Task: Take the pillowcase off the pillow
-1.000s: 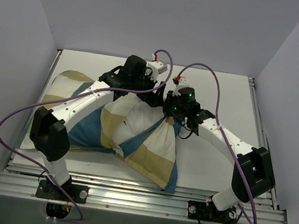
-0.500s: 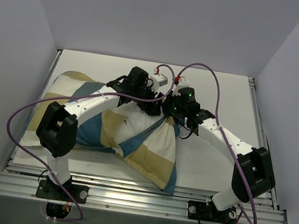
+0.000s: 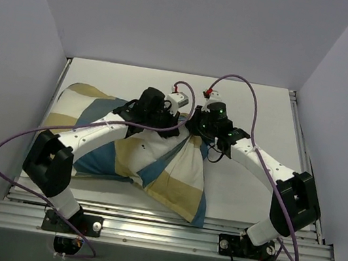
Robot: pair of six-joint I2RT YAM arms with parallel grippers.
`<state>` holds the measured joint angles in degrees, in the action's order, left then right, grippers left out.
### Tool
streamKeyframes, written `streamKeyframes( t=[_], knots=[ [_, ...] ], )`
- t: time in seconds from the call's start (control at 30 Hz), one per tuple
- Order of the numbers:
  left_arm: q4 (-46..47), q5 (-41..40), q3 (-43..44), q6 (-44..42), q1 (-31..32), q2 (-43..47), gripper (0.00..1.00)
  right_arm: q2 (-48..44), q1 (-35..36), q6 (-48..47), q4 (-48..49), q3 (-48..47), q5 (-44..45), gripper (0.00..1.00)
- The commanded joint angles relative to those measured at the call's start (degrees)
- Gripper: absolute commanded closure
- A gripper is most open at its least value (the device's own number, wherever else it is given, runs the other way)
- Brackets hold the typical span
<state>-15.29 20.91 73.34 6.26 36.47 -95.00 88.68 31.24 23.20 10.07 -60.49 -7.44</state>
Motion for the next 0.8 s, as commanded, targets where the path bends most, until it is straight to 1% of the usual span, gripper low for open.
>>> streamKeyframes(
  t=[0.0,0.17,0.3,0.5,0.7,0.77],
  knots=[
    [-2.7,1.3,-4.9,1.6,3.4,8.5,0.98,-2.4,-4.4,3.5,3.1,0.3,4.7,1.00],
    [-4.7,-0.5,-12.2,2.9,7.0,13.3,0.98,-1.5,-6.7,6.3,2.9,-0.2,4.5,1.00],
    [-4.1,-0.3,-17.1,5.3,9.1,17.4,0.98,0.1,-8.2,7.6,0.7,-1.9,5.2,1.00],
    [-5.0,-3.2,-21.2,7.7,13.2,22.7,0.98,3.9,-9.6,8.3,-2.9,-6.2,6.2,1.00],
    [-5.3,-6.7,-23.1,8.2,14.0,30.0,0.98,8.6,-9.9,8.5,-5.2,-7.9,6.9,1.00],
    [-5.7,-9.3,-23.8,8.4,14.2,32.7,0.98,9.8,-10.1,8.4,-5.4,-7.5,6.9,1.00]
  ],
)
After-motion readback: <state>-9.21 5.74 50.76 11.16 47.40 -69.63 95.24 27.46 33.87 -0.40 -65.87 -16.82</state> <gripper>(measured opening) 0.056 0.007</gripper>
